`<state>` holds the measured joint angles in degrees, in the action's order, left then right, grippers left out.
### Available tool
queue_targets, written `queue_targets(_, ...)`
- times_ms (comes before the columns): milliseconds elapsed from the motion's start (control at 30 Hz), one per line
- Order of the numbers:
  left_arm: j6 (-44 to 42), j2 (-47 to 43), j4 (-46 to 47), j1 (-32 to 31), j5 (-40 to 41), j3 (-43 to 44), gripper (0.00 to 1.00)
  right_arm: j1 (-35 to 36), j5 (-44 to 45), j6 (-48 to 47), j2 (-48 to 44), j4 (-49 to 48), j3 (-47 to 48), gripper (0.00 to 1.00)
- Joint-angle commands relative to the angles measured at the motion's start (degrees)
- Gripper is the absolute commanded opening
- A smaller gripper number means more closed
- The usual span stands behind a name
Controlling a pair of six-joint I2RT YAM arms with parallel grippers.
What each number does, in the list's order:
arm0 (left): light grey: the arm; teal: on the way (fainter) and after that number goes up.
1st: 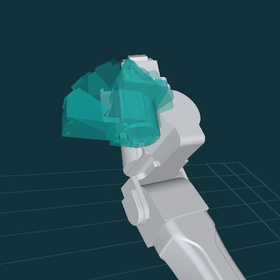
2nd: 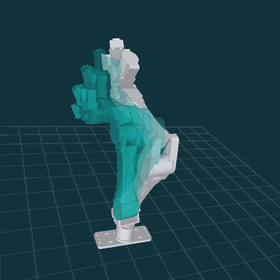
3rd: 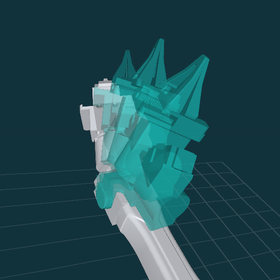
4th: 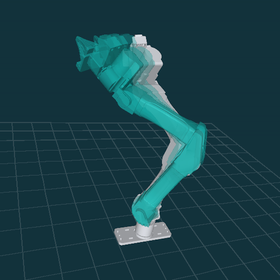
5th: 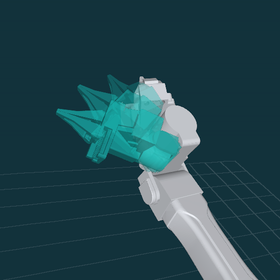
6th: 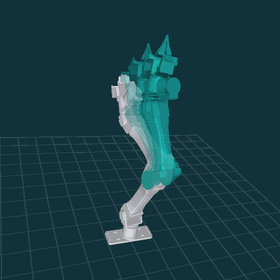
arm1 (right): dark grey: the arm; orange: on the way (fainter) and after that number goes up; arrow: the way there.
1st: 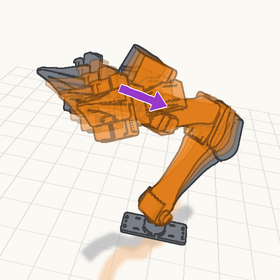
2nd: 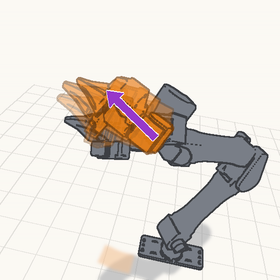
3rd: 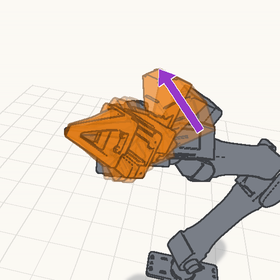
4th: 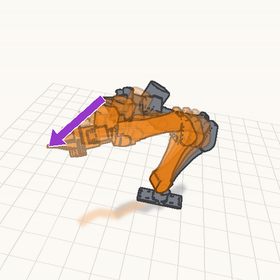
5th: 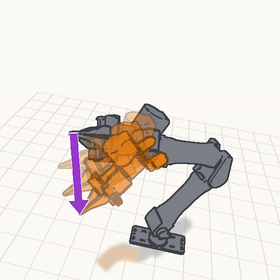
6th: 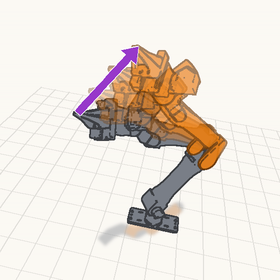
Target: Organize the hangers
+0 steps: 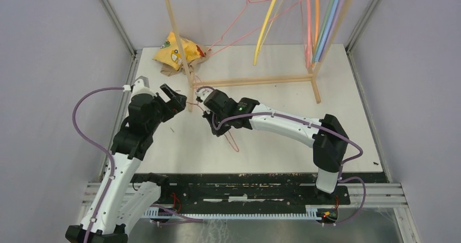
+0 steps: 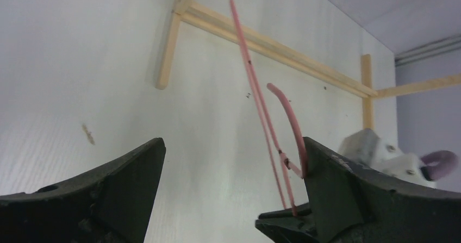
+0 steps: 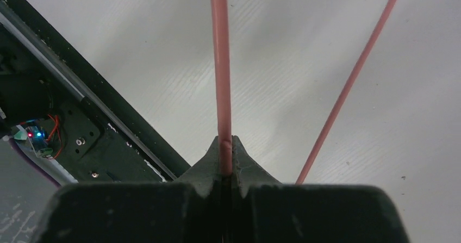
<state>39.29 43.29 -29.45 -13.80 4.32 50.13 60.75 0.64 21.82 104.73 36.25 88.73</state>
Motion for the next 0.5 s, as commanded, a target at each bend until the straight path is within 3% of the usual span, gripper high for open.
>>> queue_targets(0,-1.95,-2.89,-6.84,-0.79,17.99,2.94,0.99,0.15,3.16,1.44,0.07,-0.34,6.47,0.01)
queue_targets(133,-2.22,-12.01,-4.97,-1.49,27.99,1.30,0.99,0.09,7.02,1.35,2.75,0.87,12.62,0.01)
queue_targets(200,-7.16,-14.72,-1.42,-1.49,26.92,-0.12,0.99,0.12,8.03,1.86,4.01,0.87,15.55,0.01)
queue_targets(333,-6.83,-9.65,-8.01,-2.44,26.74,3.06,0.99,0.10,9.72,4.45,5.39,0.25,21.44,0.01)
queue_targets(467,-6.88,-9.31,-4.32,-2.58,18.41,4.54,0.99,0.14,9.54,3.11,8.53,2.02,25.33,0.01)
